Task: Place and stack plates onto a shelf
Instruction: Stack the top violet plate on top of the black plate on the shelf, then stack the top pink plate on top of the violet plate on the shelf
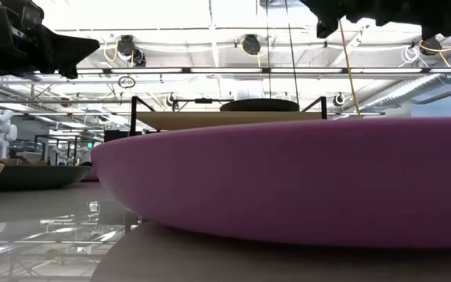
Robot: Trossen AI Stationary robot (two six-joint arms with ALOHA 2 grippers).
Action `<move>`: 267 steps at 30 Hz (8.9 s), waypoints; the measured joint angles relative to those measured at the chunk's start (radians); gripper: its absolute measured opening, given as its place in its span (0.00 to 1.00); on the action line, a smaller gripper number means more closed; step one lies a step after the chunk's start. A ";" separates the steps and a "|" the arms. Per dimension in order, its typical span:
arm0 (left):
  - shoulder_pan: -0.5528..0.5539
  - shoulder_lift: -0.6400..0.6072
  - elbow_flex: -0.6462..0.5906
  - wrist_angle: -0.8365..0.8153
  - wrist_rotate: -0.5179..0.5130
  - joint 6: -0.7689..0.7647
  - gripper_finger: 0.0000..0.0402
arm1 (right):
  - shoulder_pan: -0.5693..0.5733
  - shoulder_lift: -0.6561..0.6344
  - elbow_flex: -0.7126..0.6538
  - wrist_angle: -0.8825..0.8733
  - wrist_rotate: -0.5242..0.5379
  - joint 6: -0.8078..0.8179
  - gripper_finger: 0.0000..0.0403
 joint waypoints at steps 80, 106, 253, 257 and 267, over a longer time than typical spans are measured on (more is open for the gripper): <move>-0.051 1.122 0.711 -1.061 -0.573 -0.123 0.42 | 0.045 0.001 -0.001 -0.041 0.123 0.007 0.30; 0.165 1.212 0.711 -1.012 -0.504 -0.398 0.42 | 0.051 0.000 -0.001 0.003 0.125 -0.047 0.30; -0.065 1.611 1.442 -0.452 -0.454 0.447 0.33 | 0.143 -0.208 -0.002 -0.086 0.126 -0.046 0.30; -0.119 1.481 1.442 -0.446 -0.436 0.286 0.33 | 0.143 -0.209 -0.002 -0.102 0.130 -0.047 0.30; -0.305 1.089 1.215 -0.380 -0.417 0.163 0.33 | 0.143 -0.212 -0.002 -0.157 0.170 -0.034 0.30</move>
